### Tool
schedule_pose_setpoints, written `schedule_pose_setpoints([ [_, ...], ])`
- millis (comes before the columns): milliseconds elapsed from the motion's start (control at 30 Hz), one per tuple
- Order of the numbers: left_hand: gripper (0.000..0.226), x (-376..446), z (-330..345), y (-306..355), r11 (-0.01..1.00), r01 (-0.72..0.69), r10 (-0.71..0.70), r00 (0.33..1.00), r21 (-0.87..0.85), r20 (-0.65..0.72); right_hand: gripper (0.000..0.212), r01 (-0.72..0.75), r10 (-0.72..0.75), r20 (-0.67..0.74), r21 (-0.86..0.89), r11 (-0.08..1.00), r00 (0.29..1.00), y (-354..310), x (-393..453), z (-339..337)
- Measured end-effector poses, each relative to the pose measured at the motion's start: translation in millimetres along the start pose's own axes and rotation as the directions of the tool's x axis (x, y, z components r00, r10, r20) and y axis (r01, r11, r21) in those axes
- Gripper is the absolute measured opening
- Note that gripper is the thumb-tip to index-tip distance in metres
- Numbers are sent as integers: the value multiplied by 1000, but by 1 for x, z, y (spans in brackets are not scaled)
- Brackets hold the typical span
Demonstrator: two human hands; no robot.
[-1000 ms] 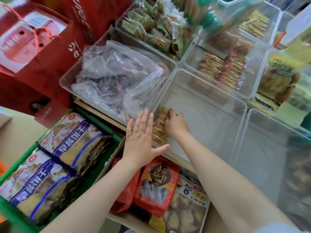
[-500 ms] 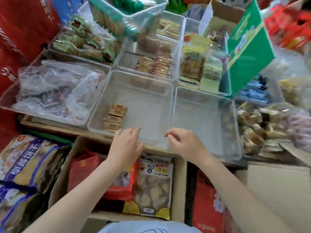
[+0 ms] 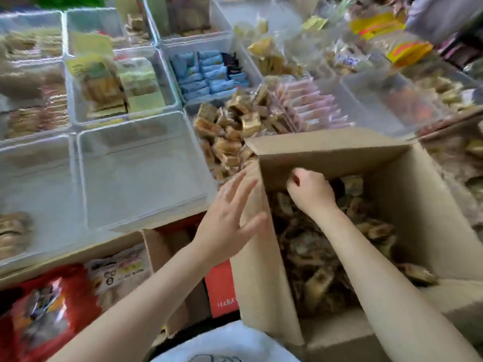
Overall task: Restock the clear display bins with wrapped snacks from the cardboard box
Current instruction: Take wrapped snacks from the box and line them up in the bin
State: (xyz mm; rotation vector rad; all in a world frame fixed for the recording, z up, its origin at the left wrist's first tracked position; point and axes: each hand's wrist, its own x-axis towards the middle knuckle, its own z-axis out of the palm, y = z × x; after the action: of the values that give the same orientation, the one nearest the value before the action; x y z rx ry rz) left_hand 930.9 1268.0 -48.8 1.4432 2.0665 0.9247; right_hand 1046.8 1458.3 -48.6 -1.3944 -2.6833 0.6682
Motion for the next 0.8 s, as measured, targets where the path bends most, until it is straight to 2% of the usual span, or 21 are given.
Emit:
schedule_pose_setpoints([
  [33, 68, 6, 10, 5, 1000, -30, 30, 1000, 7, 1, 16, -49, 52, 44, -65, 997, 998, 15, 9, 2],
  [100, 69, 16, 23, 10, 999, -27, 27, 1000, 29, -2, 39, -174, 198, 103, -203, 964, 975, 44, 24, 9],
  [167, 67, 20, 29, 12, 999, 0, 1, 1000, 46, -19, 58, -276, 333, 191, -271, 922, 924, 70, 36, 19],
  [233, 65, 18, 29, 11, 997, 9, -7, 999, 75, -34, 69, -246, 327, 306, -274, 930, 894, 91, 40, 31],
  [267, 65, 17, 29, 9, 996, 12, -8, 999, 87, -38, 70, -201, 294, 346, -282, 938, 891, 99, 40, 36],
  [333, 64, 15, 28, 9, 995, 24, -21, 999, 99, -33, 65, -126, 238, 338, -321, 939, 911, 108, 40, 43],
  [433, 66, 14, 29, 13, 995, 48, -46, 999, 85, -21, 51, -155, 257, 292, -331, 931, 921, 104, 45, 36],
  [500, 66, 15, 28, 16, 995, 56, -55, 998, 85, -7, 49, -169, 267, 331, -296, 940, 905, 97, 50, 20],
  [567, 65, 15, 23, 14, 995, 47, -48, 999, 85, 17, 47, -156, 210, 433, -157, 975, 877, 90, 50, -4],
  [633, 65, 13, 14, 7, 997, 35, -37, 999, 76, 24, 43, -180, 85, 536, 128, 975, 840, 78, 42, -28],
  [667, 65, 10, 9, 1, 996, 55, -56, 998, 64, 11, 42, -205, -3, 579, 295, 933, 815, 69, 35, -38],
  [733, 66, 0, -4, -16, 986, 161, -160, 987, 41, -29, 37, -264, -200, 621, 573, 776, 758, 42, 20, -55],
  [800, 65, -15, -22, -40, 959, 278, -275, 959, 45, -68, 38, -317, -372, 626, 717, 621, 685, 5, 7, -64],
])
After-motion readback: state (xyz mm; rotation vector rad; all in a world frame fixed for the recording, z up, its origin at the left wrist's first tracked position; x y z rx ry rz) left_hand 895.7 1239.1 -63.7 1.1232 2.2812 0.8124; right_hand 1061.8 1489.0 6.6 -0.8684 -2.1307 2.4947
